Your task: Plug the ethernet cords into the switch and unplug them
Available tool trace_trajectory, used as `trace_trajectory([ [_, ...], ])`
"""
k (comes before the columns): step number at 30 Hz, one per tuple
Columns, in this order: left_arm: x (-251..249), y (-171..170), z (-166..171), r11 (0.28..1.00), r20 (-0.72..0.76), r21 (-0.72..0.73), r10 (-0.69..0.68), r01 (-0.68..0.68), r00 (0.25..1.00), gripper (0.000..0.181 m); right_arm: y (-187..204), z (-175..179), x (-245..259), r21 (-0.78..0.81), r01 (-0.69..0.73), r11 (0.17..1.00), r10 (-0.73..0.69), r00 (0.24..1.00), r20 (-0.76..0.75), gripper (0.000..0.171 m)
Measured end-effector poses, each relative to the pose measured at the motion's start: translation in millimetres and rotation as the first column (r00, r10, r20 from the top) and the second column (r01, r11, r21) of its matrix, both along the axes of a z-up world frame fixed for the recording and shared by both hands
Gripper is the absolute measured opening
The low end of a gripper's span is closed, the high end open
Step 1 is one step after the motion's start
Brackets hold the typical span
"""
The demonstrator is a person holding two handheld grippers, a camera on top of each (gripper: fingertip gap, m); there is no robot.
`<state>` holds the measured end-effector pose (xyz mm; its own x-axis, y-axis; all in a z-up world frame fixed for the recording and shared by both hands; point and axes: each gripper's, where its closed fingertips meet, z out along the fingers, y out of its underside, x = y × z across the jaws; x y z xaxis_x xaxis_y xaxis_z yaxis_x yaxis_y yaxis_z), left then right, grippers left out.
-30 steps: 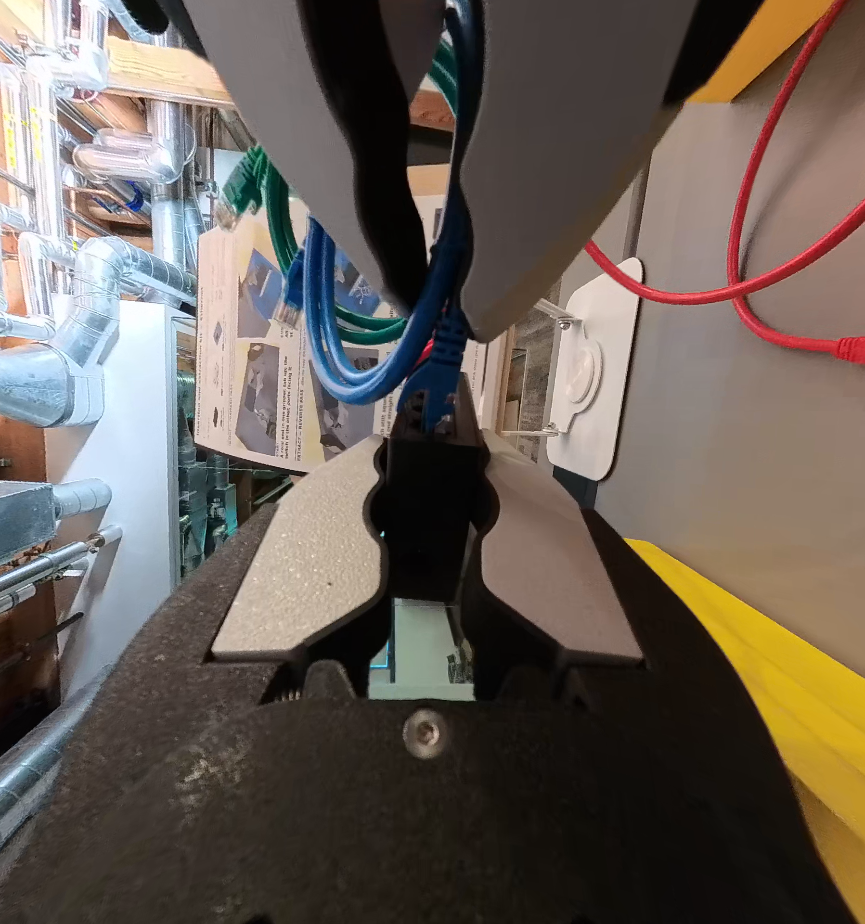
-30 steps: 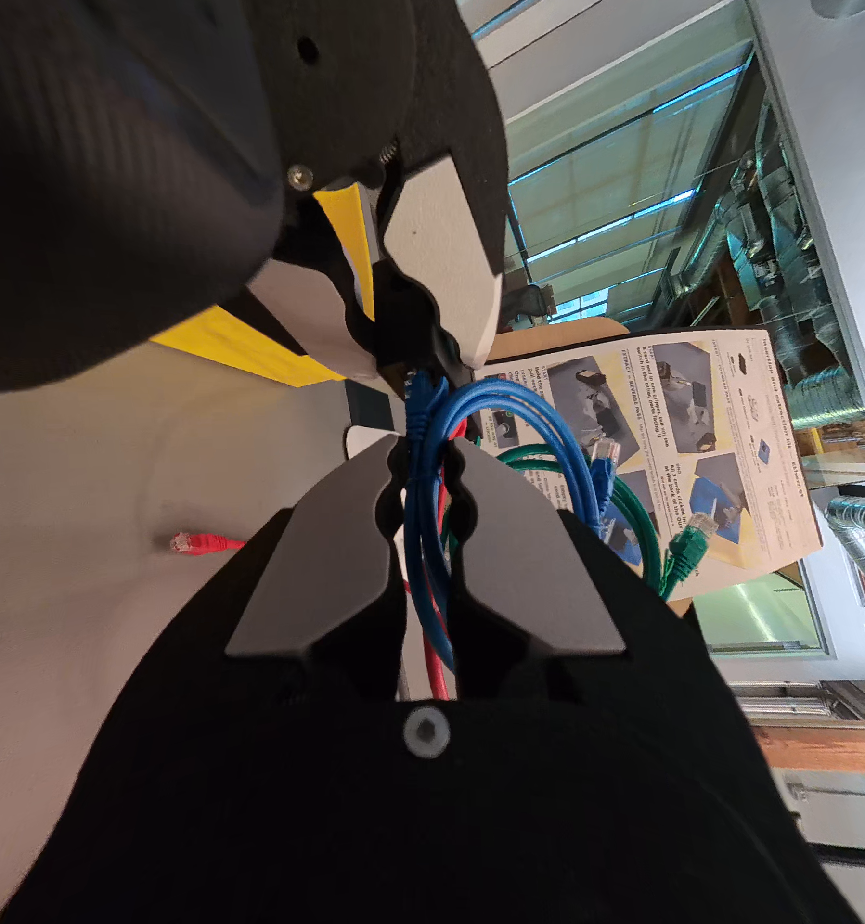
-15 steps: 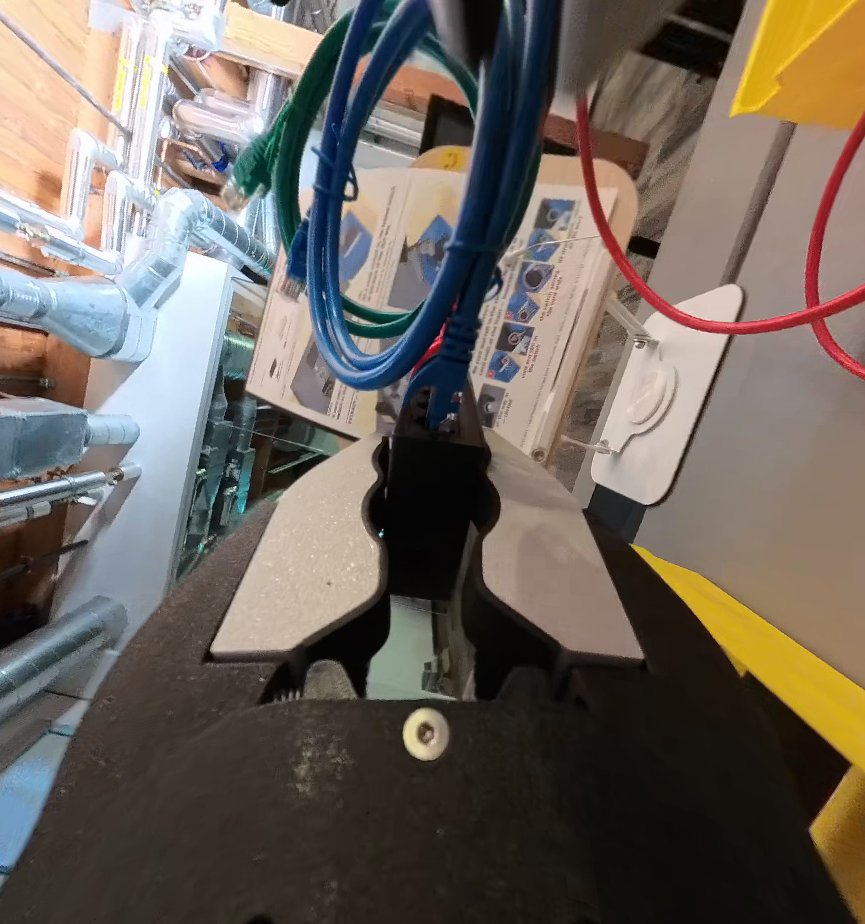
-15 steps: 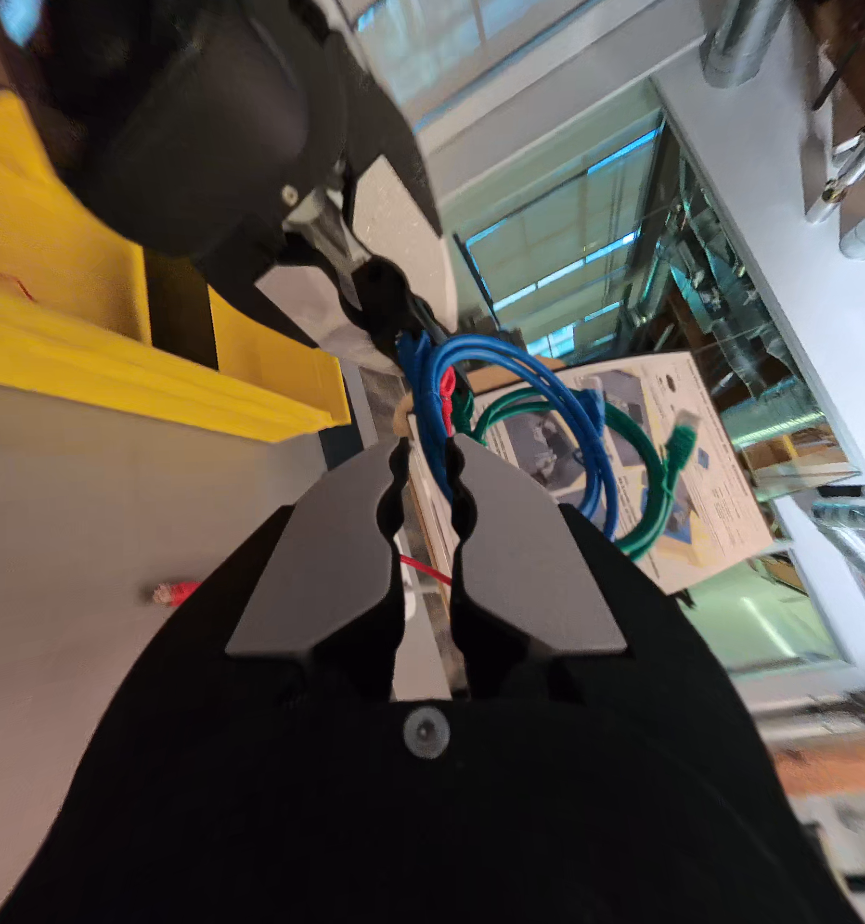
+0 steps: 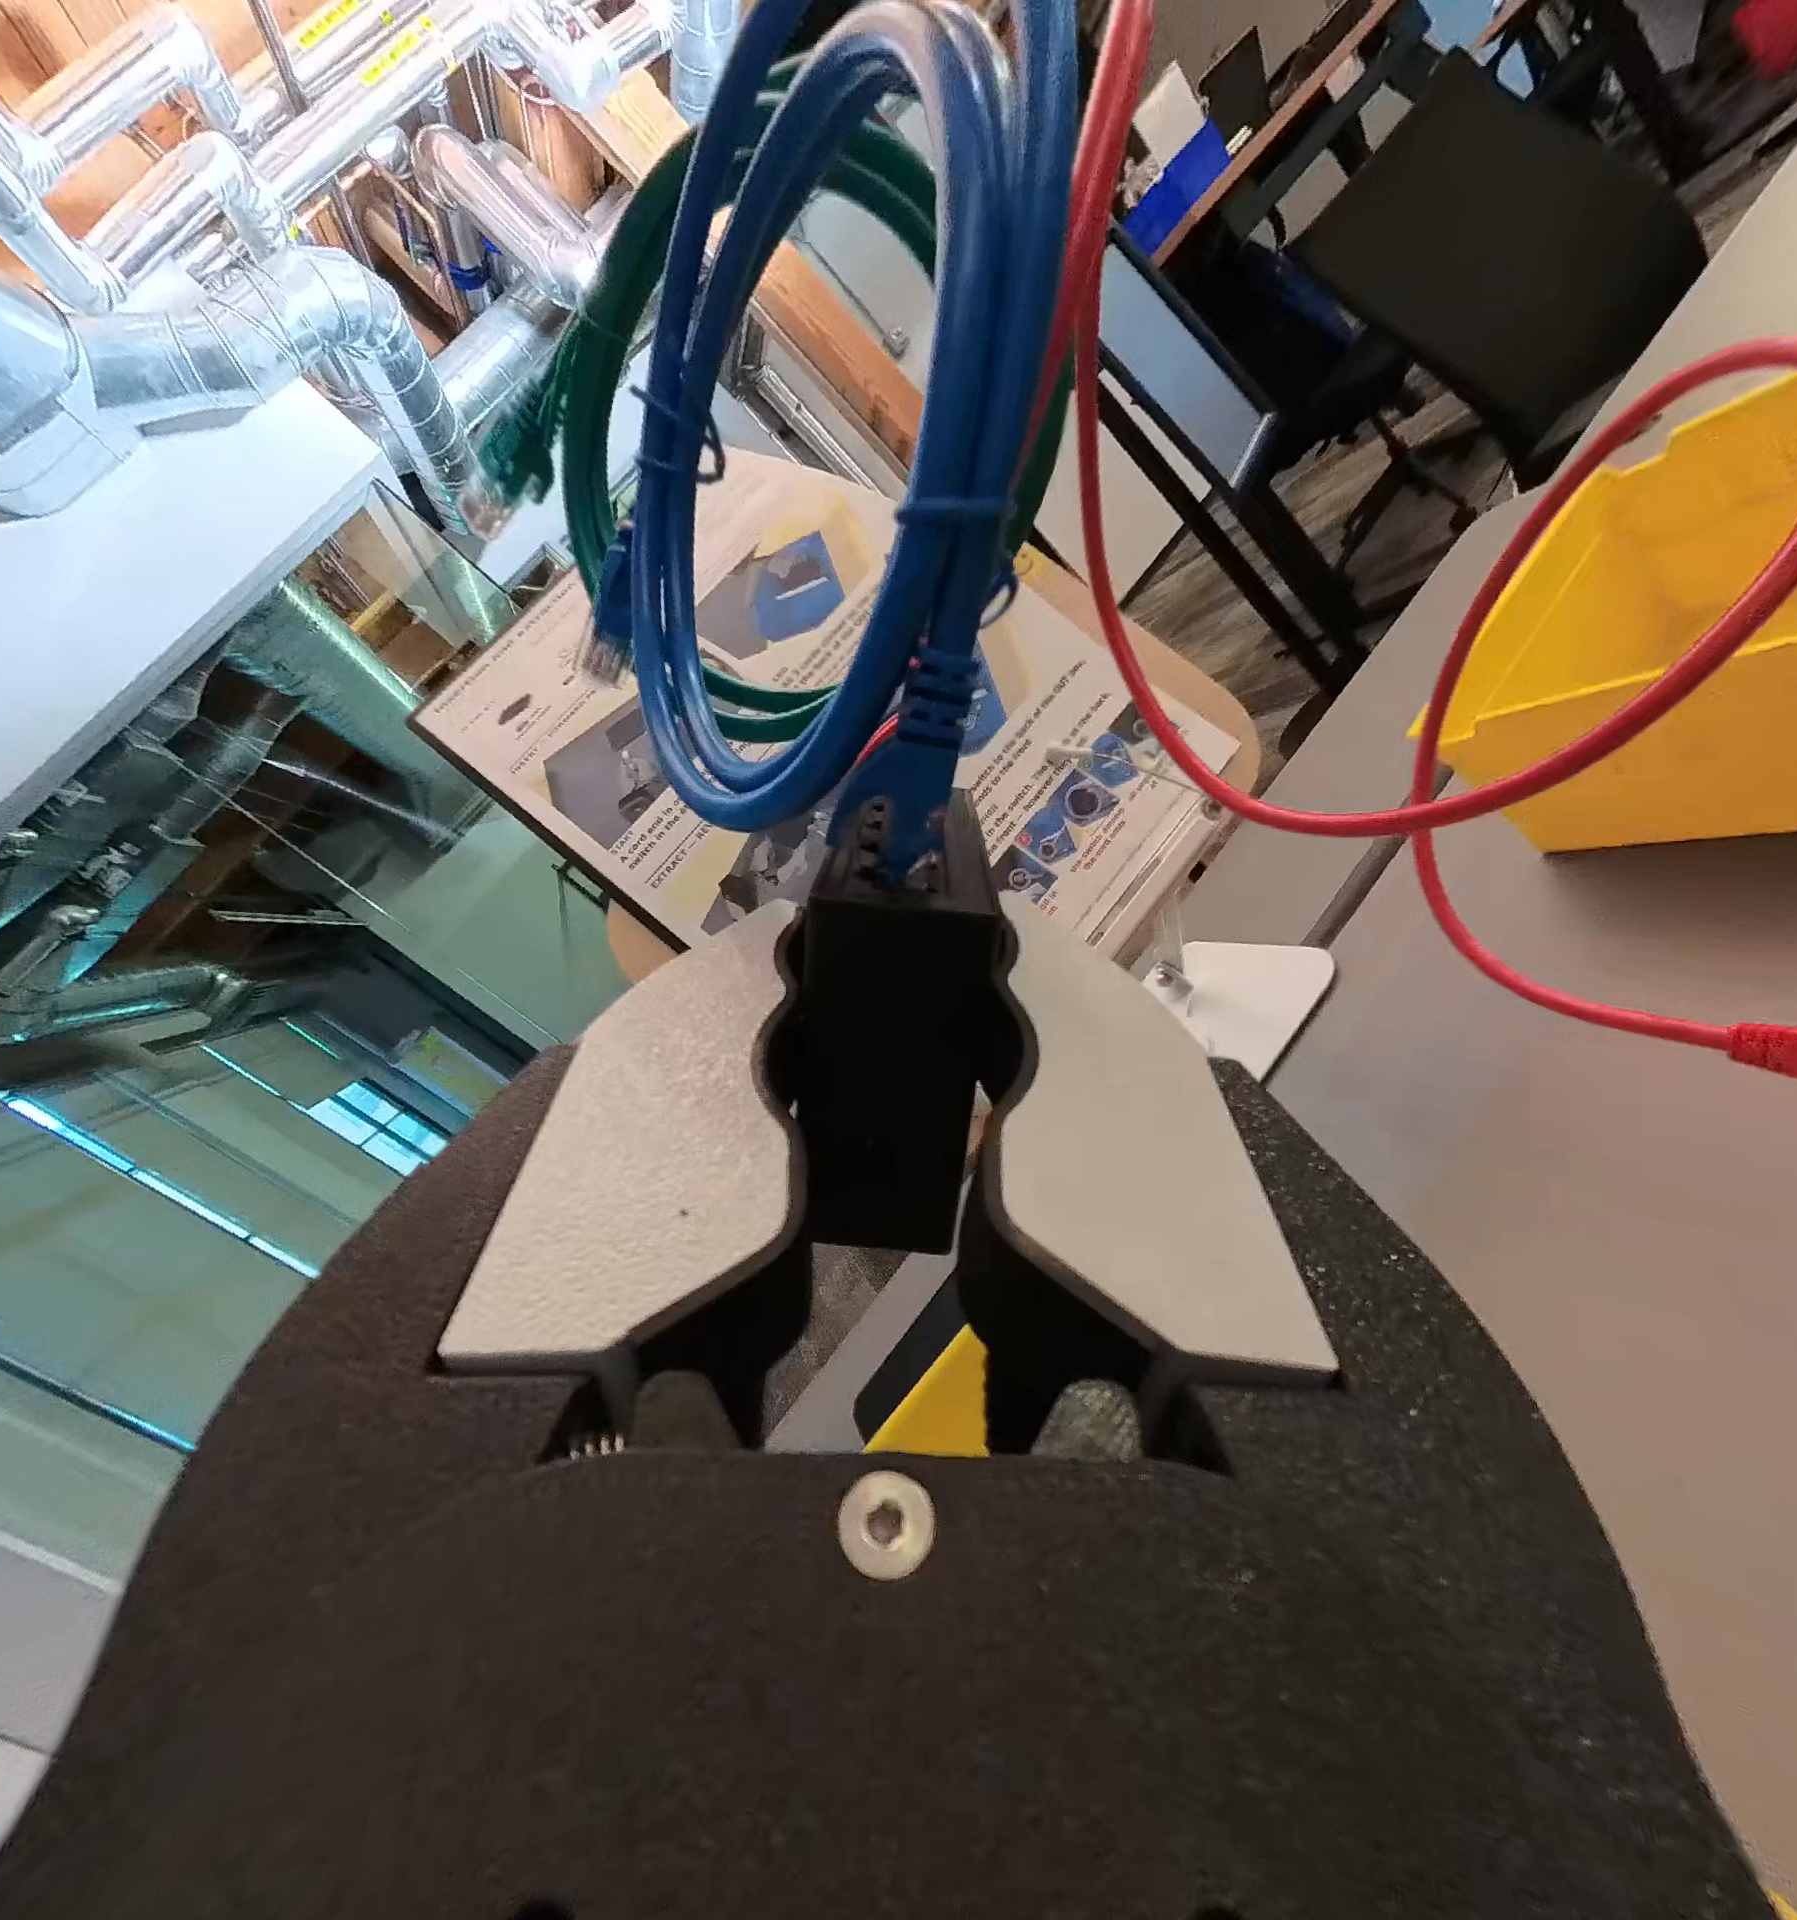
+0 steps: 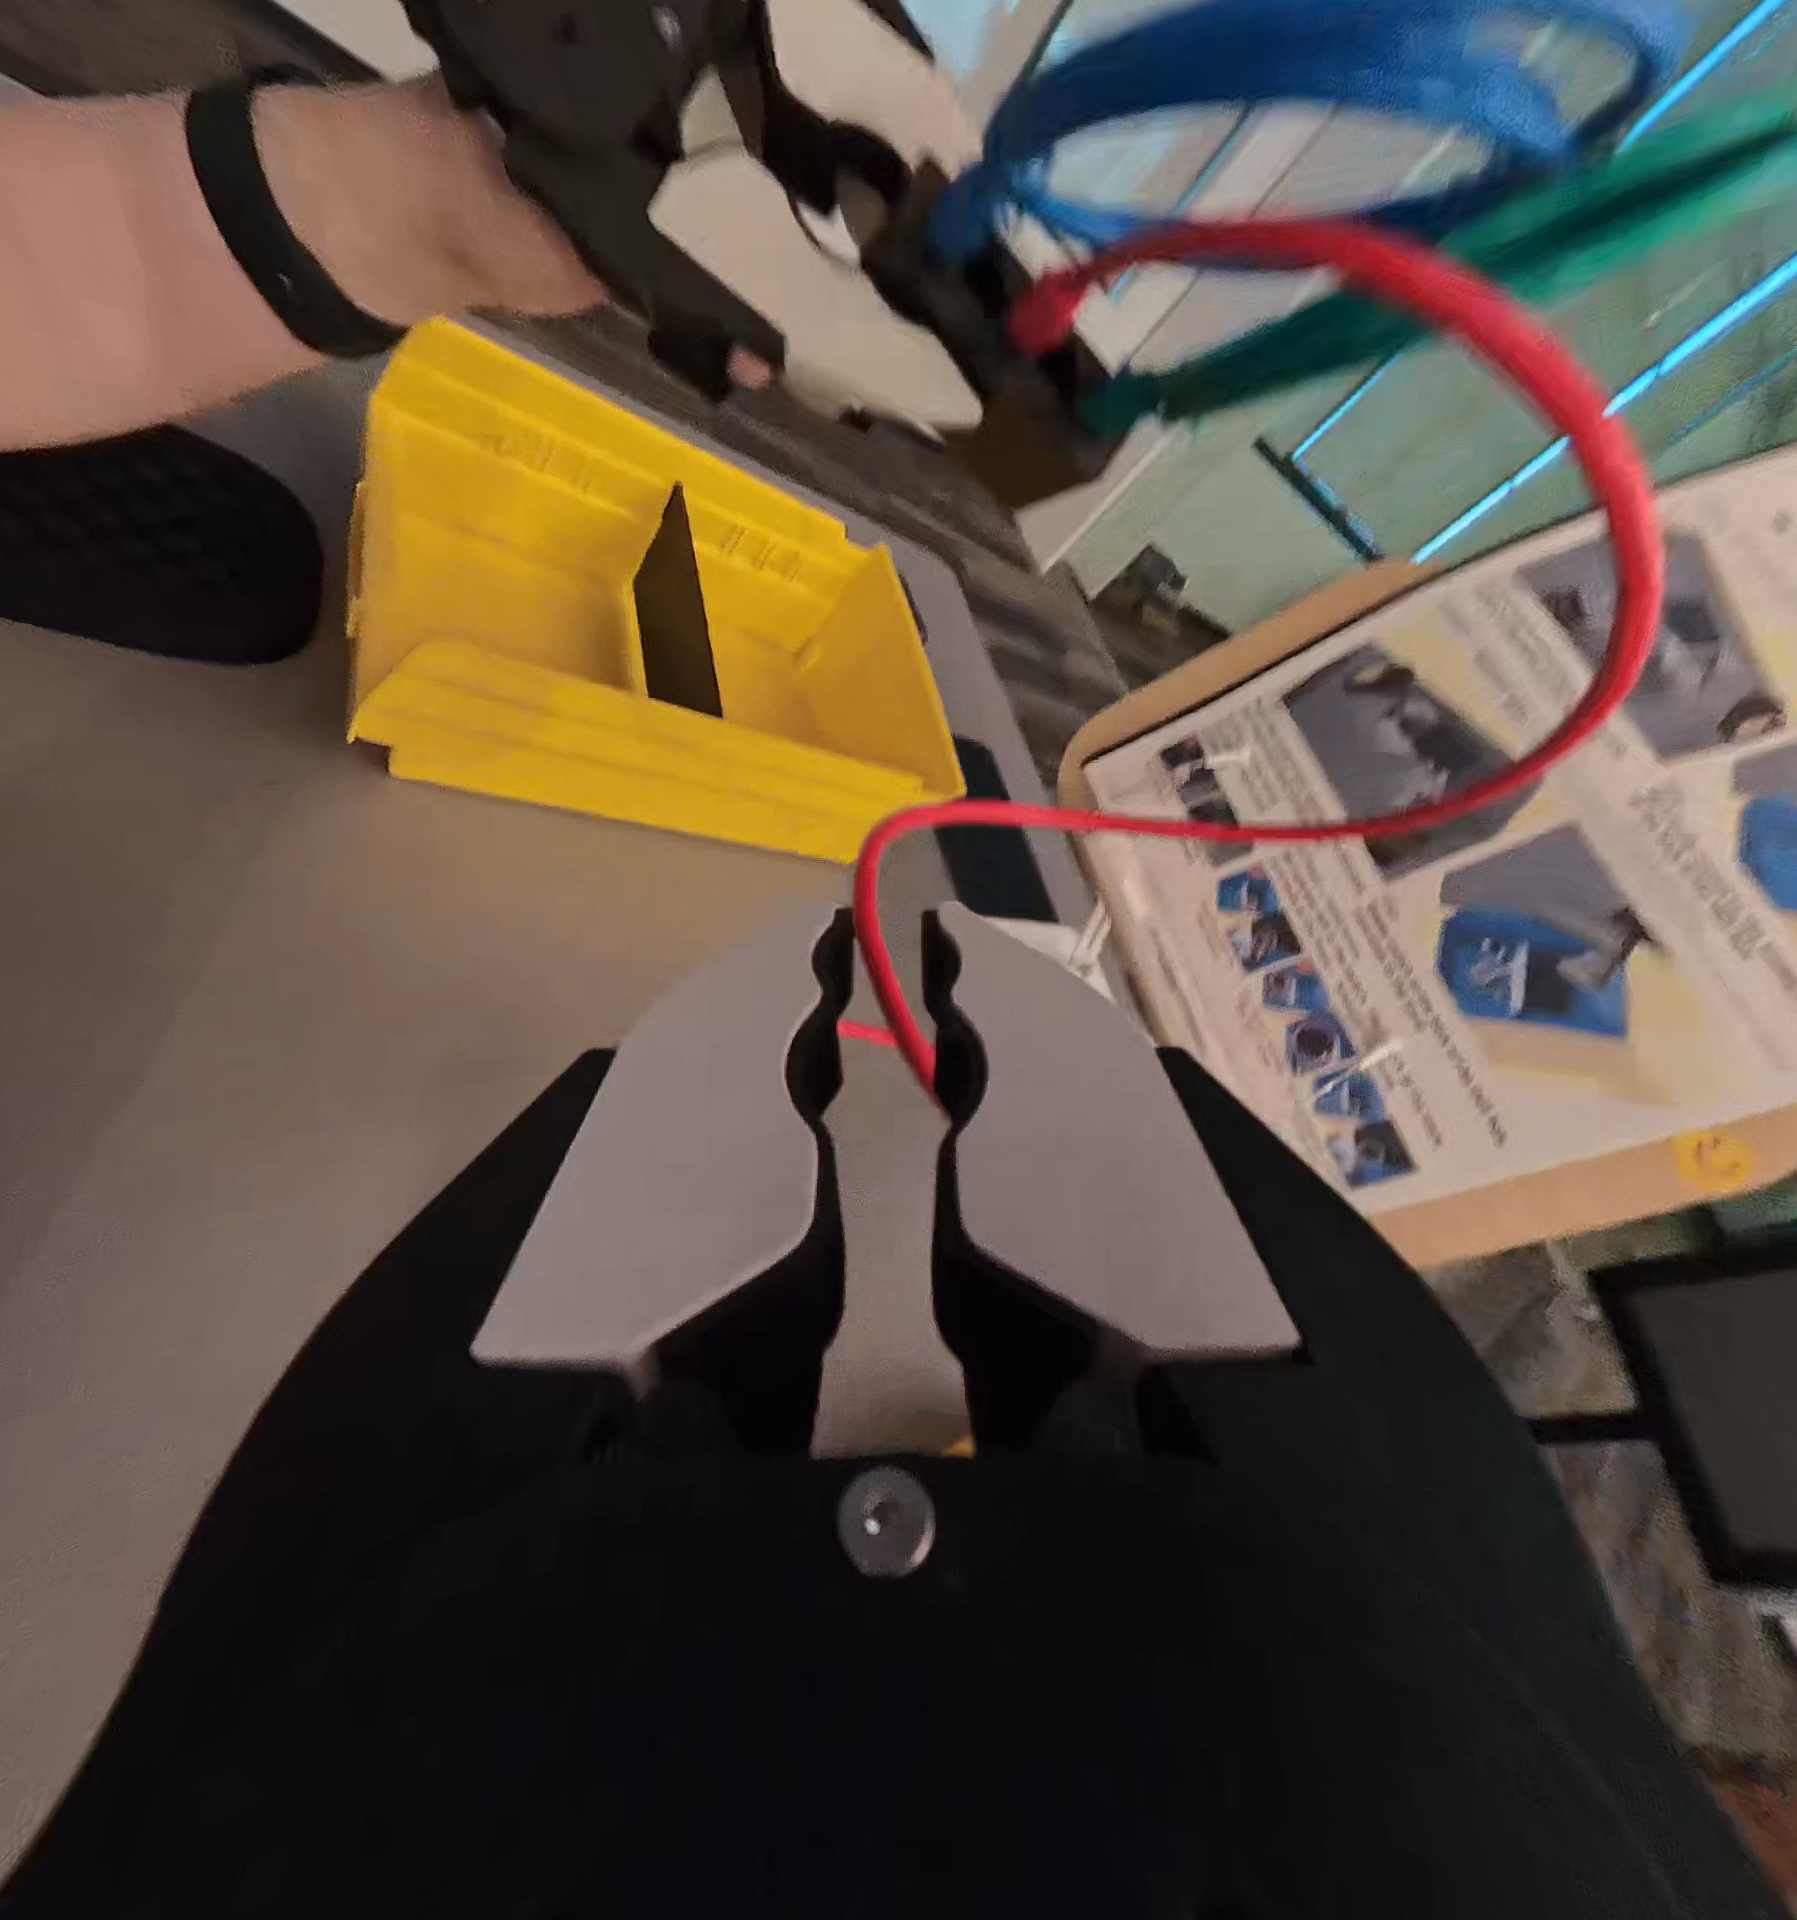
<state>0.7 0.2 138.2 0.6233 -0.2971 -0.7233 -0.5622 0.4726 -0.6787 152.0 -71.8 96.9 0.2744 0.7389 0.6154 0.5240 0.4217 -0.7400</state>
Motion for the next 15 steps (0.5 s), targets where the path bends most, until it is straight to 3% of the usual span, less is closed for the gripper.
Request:
trace_trajectory([
  [3,-1.0,-3.7,4.7,1.0,-0.003,0.01,0.009,-0.009,1.0,0.029,9.0,-7.8,23.9,-0.067,0.044,0.997,-0.045,0.999,-0.011,0.024],
  [8,0.4,-6.4,4.8,1.0,0.005,-0.026,-0.002,0.002,1.0,0.03,18.8,-3.0,68.9,-0.098,0.133,0.986,-0.141,0.986,-0.084,0.027],
  [15,9.4,1.6,3.7,0.998,-0.017,-0.05,0.028,-0.029,0.999,0.03,-3.8,-6.2,119.7,-0.123,0.225,0.966,-0.233,0.971,-0.048,0.027],
])
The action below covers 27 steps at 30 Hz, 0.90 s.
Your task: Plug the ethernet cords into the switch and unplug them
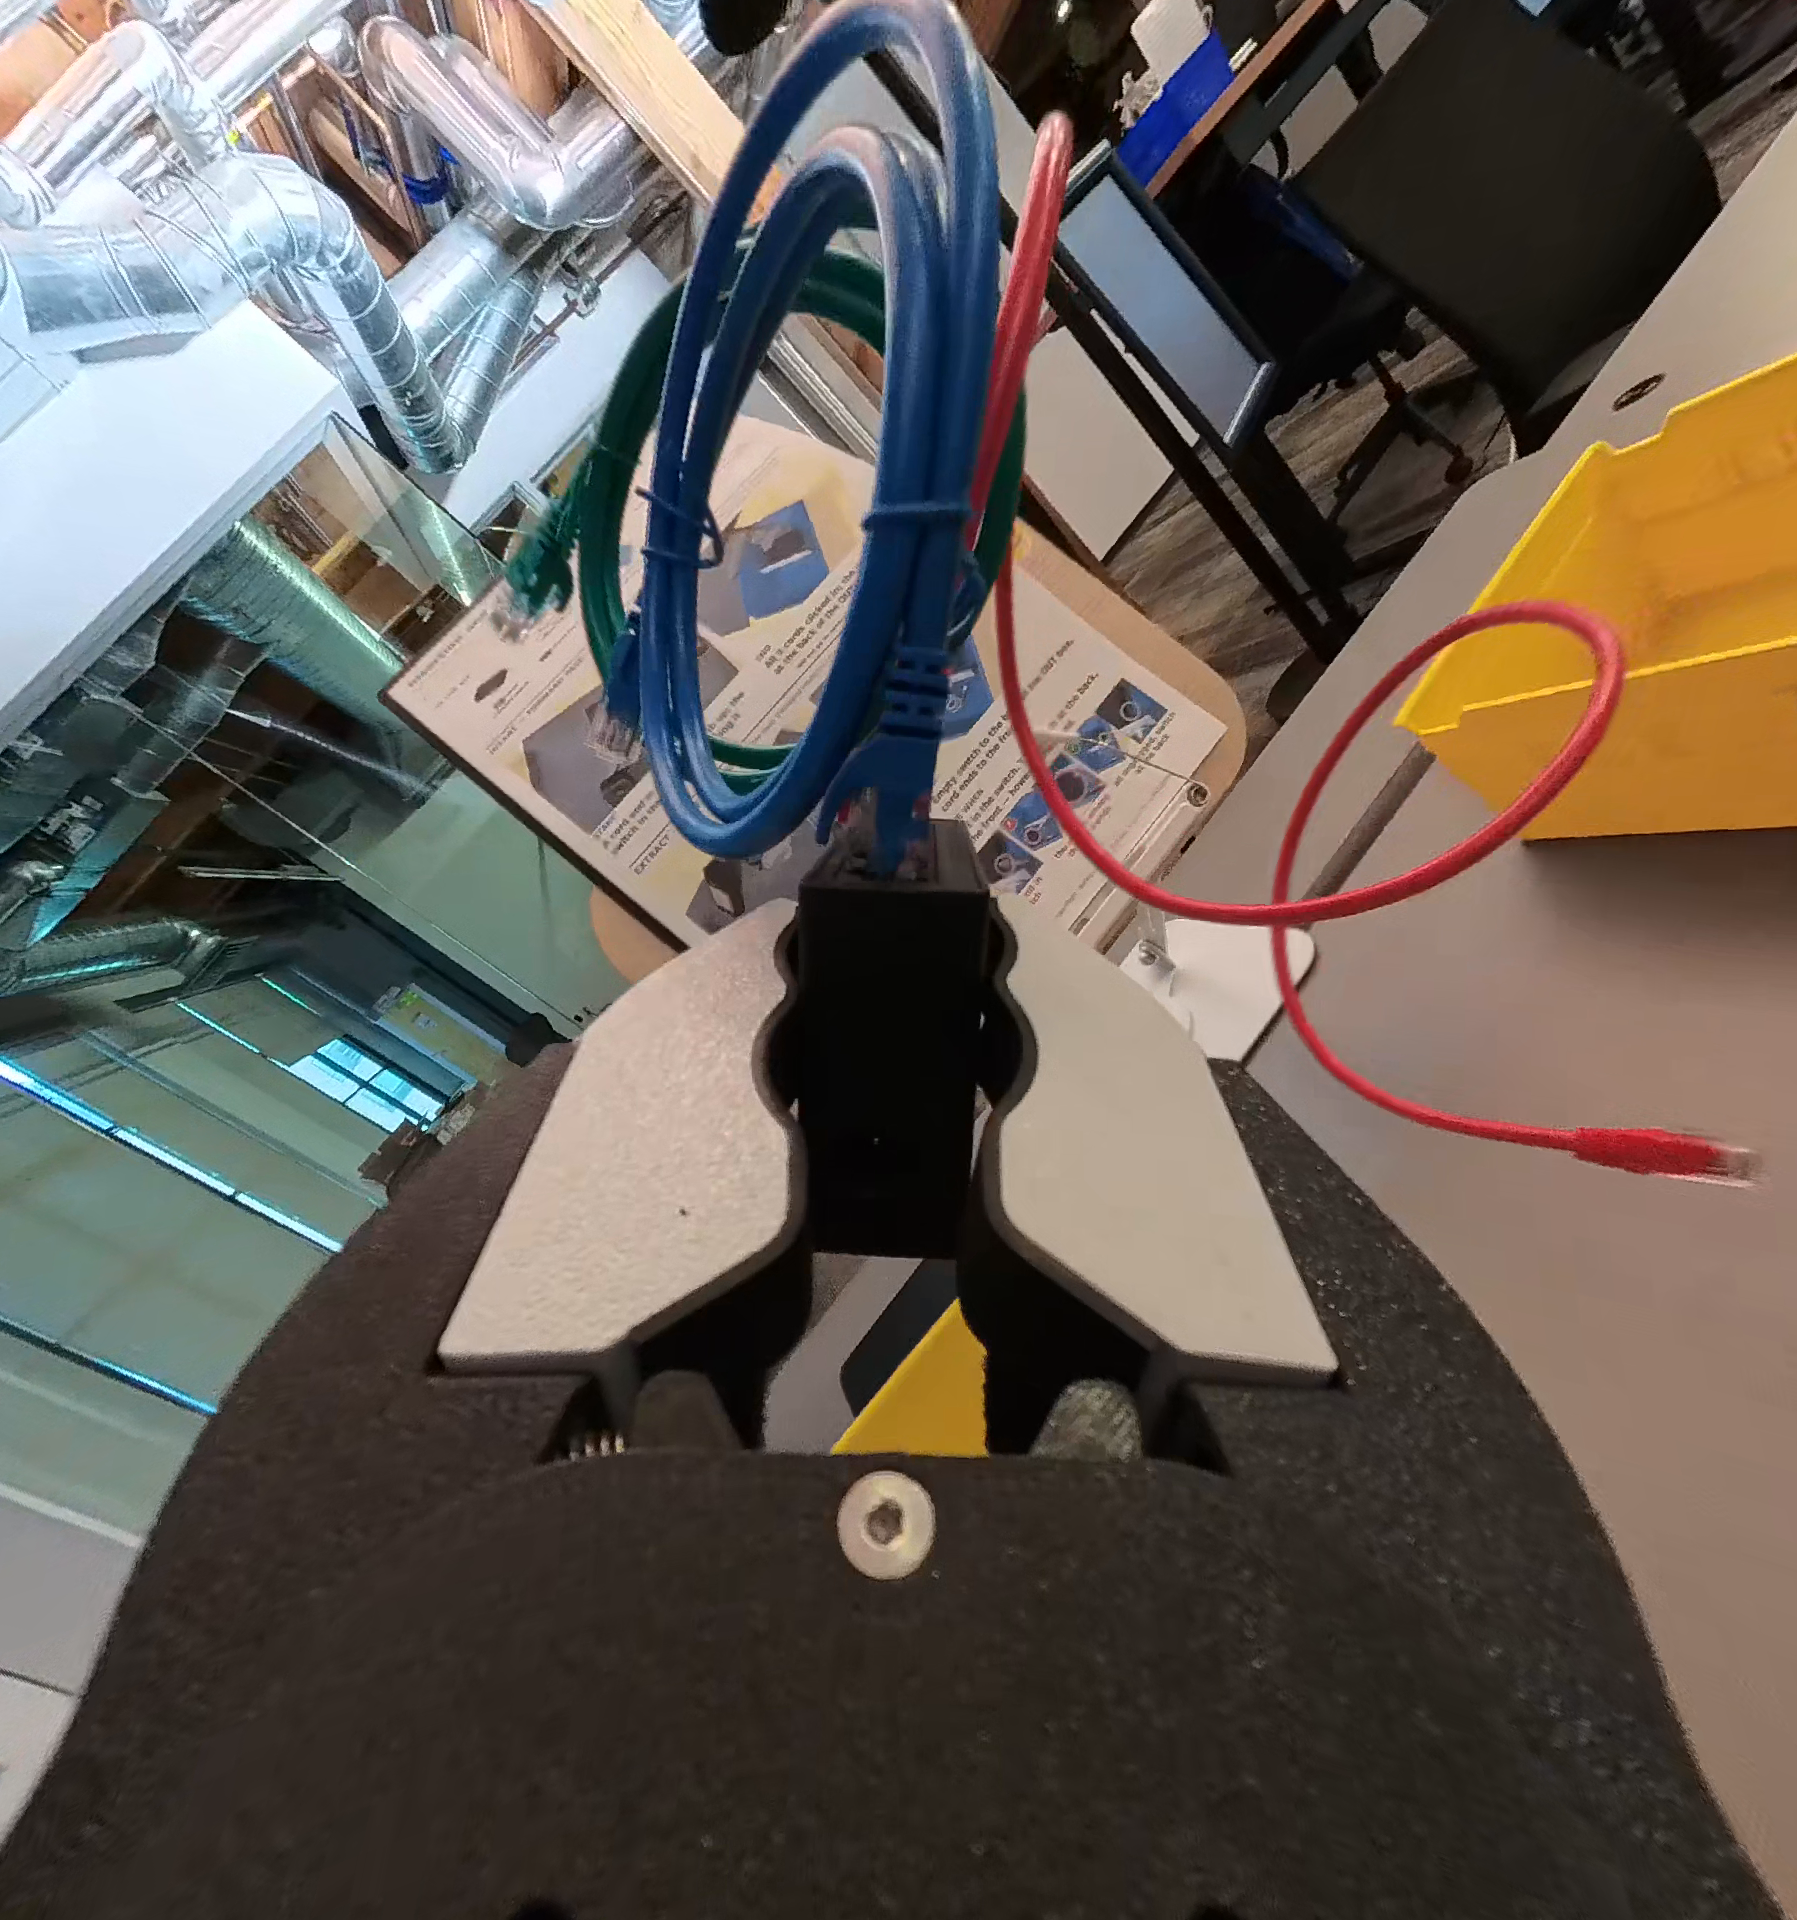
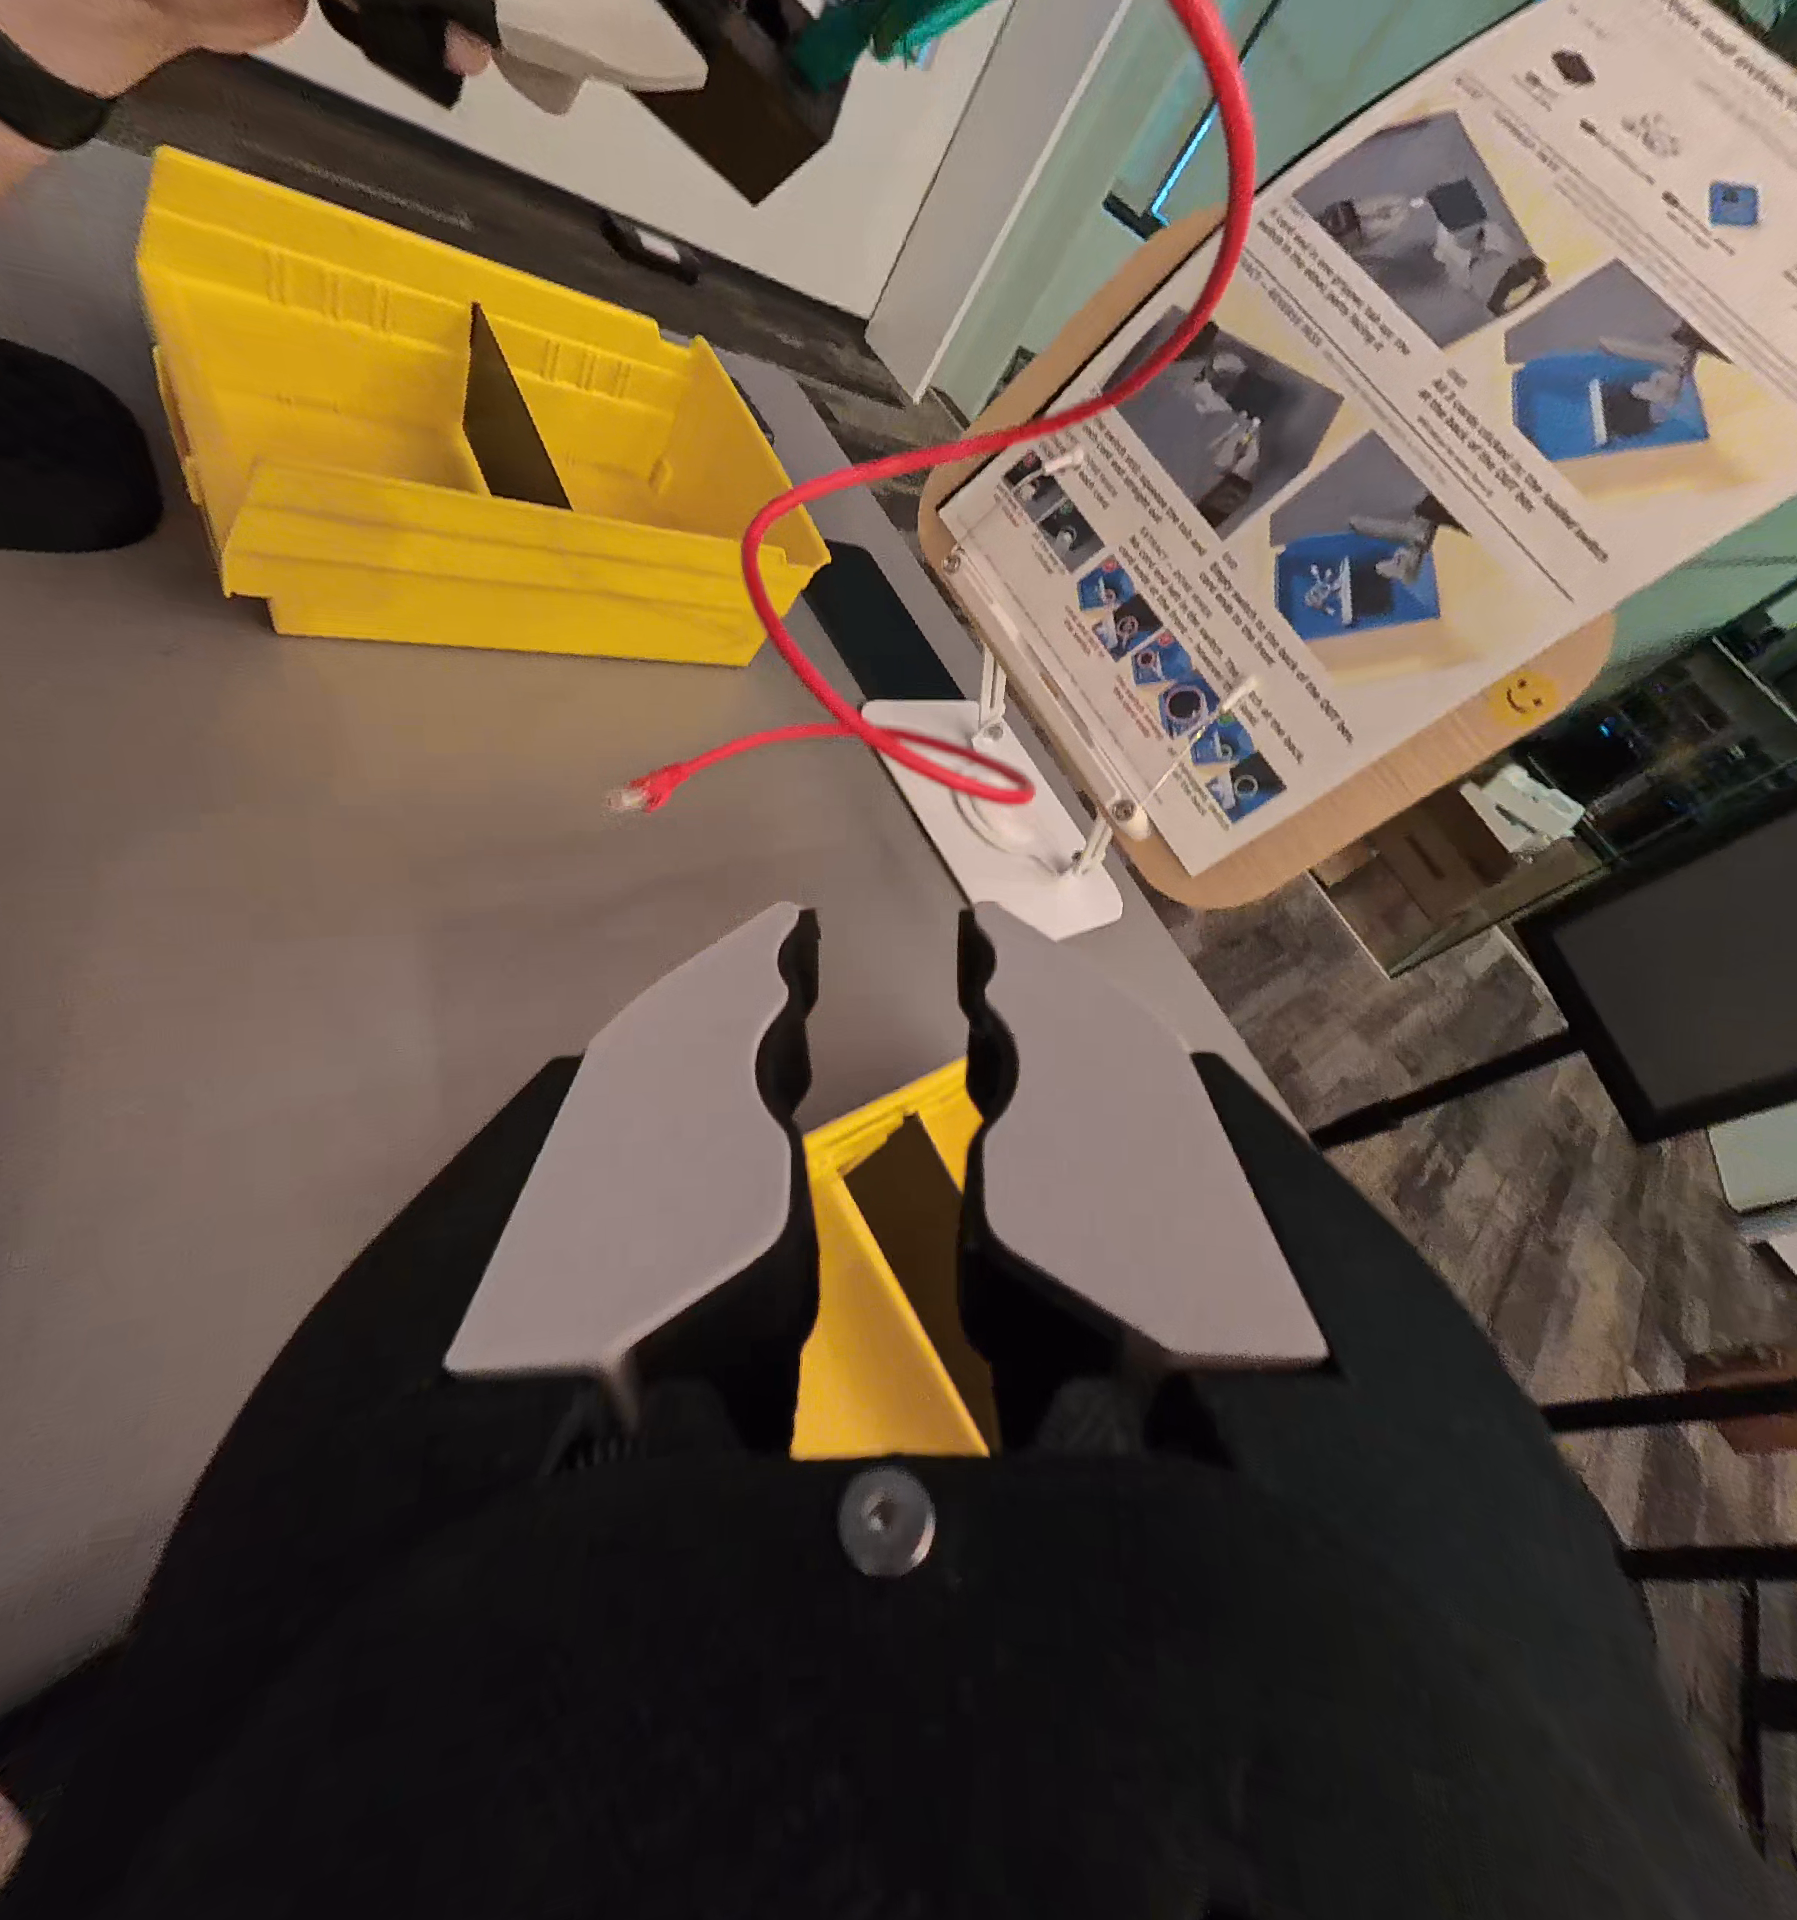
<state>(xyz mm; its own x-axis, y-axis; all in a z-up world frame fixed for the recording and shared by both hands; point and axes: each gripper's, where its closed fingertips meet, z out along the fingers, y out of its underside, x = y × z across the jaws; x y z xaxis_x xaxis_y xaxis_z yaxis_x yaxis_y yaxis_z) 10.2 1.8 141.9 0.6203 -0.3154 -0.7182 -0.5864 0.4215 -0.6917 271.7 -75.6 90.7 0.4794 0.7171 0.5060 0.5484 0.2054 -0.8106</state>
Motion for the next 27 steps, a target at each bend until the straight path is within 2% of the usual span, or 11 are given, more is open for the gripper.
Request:
trace_trajectory([
  [3,6.7,-0.2,4.6,1.0,-0.017,0.024,0.004,-0.004,1.0,0.03,3.0,-3.8,7.3,-0.014,0.018,1.0,-0.018,1.0,-0.003,0.029],
  [7,16.6,-3.0,12.9,1.0,-0.028,0.028,-0.012,0.013,1.0,0.029,20.7,-2.9,-15.0,-0.035,-0.023,0.999,0.022,0.999,-0.046,0.038],
  [12,26.4,-11.8,13.4,0.996,-0.015,-0.005,-0.084,0.084,0.996,0.029,29.8,19.9,-61.4,0.096,-0.071,0.993,0.076,0.996,-0.05,0.041],
  [16,19.0,-21.0,13.1,0.99,0.048,-0.031,-0.135,0.137,0.99,0.029,33.3,8.0,-58.5,0.026,-0.031,0.999,0.031,1.0,-0.004,0.046],
  [19,7.2,-25.2,13.3,0.991,0.058,-0.031,-0.126,0.128,0.99,0.029,19.0,2.2,-50.5,0.005,-0.081,0.997,0.081,0.997,0.001,0.066],
  [22,-2.4,-31.6,16.7,0.987,0.1,-0.033,-0.15,0.154,0.984,0.029,3.9,-14.0,-48.4,0.013,-0.132,0.991,0.13,0.987,0.095,0.086],
  [25,-11.9,-38.2,21.1,0.983,0.118,-0.03,-0.176,0.181,0.977,0.029,23.4,-12.2,-44.5,0.142,-0.049,0.989,0.029,0.99,0.139,0.089],
  [27,-16.7,-43.5,25.0,0.976,0.144,-0.03,-0.211,0.217,0.967,0.029,40.8,-16.6,-50.3,0.166,-0.019,0.986,-0.006,0.988,0.152,0.088],
])
